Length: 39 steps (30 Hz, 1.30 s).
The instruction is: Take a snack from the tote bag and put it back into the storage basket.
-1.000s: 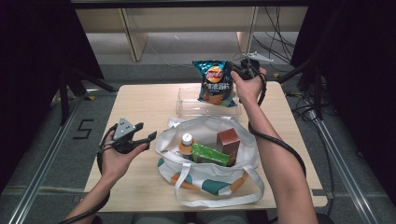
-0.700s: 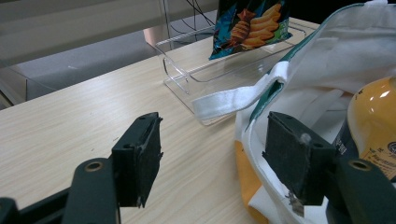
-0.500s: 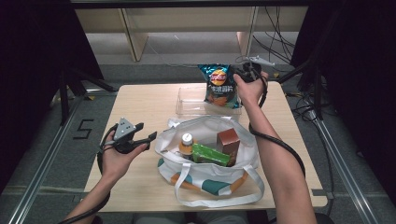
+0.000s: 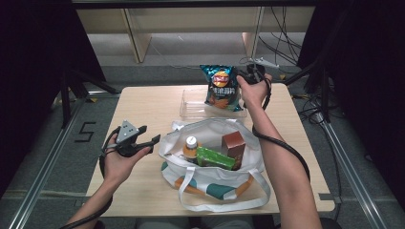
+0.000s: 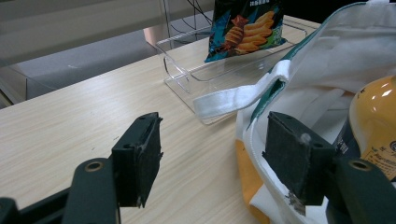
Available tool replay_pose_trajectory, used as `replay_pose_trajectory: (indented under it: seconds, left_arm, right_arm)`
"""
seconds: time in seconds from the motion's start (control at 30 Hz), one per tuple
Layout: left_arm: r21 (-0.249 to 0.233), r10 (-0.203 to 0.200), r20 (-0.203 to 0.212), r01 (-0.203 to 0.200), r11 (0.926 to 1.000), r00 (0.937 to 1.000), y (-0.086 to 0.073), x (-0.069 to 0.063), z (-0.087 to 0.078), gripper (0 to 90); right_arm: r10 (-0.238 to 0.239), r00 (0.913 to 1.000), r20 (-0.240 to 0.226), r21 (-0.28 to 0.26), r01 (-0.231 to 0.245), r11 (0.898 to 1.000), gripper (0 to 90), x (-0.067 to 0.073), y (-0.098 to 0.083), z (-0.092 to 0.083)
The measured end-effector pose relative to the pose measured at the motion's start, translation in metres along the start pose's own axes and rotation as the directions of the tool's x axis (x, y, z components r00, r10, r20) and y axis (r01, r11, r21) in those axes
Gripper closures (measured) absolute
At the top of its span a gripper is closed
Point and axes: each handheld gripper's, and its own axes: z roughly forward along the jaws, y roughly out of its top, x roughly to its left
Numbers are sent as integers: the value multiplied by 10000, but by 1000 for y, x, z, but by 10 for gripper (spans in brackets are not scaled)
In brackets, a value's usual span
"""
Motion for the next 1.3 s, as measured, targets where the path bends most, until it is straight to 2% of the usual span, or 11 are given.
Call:
replay_pose_trajectory:
  seconds: [0.17,0.23,0.3,0.33,0.37,0.63,0.8,1.03,1.13,1.17,1.3]
  left_arm:
    - [-86,37,52,-37,10000,10000,0,1,1,352]
    - [-89,37,51,-37,10000,10000,0,1,0,352]
    - [-27,26,-13,-27,10000,10000,0,1,-1,353]
    - [-23,17,-23,-18,10000,10000,0,1,-1,352]
    - [-13,2,-22,-2,10000,10000,0,1,0,352]
    - [-20,-15,-42,14,10000,10000,0,1,-1,352]
    - [2,3,-22,-3,10000,10000,0,1,-1,352]
    - [18,-1,-31,1,10000,10000,-1,1,-1,352]
    - [-64,71,52,-71,10000,10000,-1,1,0,352]
    - [-69,100,65,-99,9999,9999,0,1,0,352]
    - [7,13,-4,-13,10000,10000,-1,0,0,352]
  right_arm:
    - [-197,9998,-5,-125,197,9997,900,-3,-2,3]
    - [160,9999,-17,-33,-160,9999,900,-2,-2,2]
    - [-173,9997,-156,-166,171,9997,899,-3,0,4]
    - [159,9997,-179,-99,-161,9998,900,2,0,3]
    - [-230,9995,-239,-195,225,9996,900,2,2,3]
    - [-130,9999,-57,-14,130,9999,899,-2,-1,4]
    - [129,9997,186,30,-130,9999,896,-6,-7,5]
    - [60,9985,541,130,-67,9999,890,-17,-14,2]
    - [-485,9966,668,245,470,9986,885,-23,-15,0]
    - [-5,9970,775,317,-20,9995,883,-21,-16,-1]
    - [-311,9952,932,373,277,9989,864,-25,-16,-5]
